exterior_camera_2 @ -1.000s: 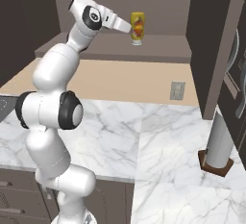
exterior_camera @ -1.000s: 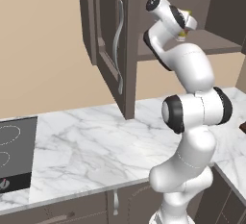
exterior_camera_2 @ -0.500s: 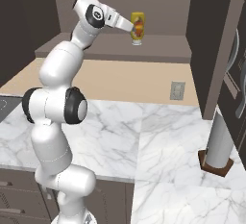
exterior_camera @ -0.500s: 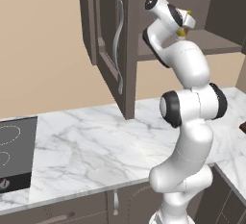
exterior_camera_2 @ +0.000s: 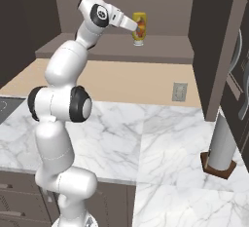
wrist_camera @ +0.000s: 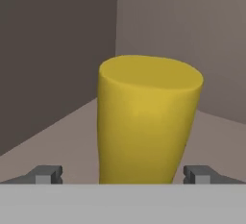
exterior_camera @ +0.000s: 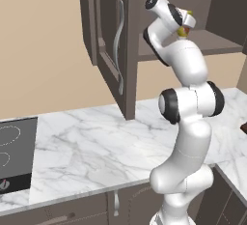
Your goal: Move the mayonnaise and mustard from the cabinet to the dining counter.
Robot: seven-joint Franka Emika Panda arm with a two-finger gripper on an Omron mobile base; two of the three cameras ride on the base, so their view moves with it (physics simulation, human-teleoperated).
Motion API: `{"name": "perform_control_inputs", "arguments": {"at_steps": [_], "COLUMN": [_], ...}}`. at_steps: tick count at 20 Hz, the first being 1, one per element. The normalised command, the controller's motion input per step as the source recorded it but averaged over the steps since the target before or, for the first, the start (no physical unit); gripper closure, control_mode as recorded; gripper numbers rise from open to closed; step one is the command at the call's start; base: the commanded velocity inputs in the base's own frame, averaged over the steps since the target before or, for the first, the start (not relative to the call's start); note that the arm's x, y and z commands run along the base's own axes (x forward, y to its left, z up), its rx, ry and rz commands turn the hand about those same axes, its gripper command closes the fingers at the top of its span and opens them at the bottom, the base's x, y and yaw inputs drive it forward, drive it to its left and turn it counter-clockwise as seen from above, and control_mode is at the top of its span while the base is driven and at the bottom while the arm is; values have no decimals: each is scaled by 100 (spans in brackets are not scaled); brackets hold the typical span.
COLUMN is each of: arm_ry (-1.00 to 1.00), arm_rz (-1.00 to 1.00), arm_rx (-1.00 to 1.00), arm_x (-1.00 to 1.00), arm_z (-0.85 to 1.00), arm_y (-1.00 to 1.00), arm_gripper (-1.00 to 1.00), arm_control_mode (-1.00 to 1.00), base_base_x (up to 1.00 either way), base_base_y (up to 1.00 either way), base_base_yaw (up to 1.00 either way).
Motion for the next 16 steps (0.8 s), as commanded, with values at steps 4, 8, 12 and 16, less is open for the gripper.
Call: {"name": "perform_control_inputs", "arguments": {"at_steps": [4,8,12,16], "arm_ry": [0,0,0,0], "arm_rz": [-3,-2,-2,-1], "arm_rx": [0,0,1,2], "arm_x": [5,2,8,11], "arm_z": [0,0,0,0], "arm_y": [-4,-12,-14,-9], "arm_gripper": [-100,-100,-100,-100], "arm_control_mode": [-100,-100,-100,-100], "base_base_x": [0,0,0,0], "base_base_y": [0,0,0,0], "base_base_yaw": [0,0,0,0]}}
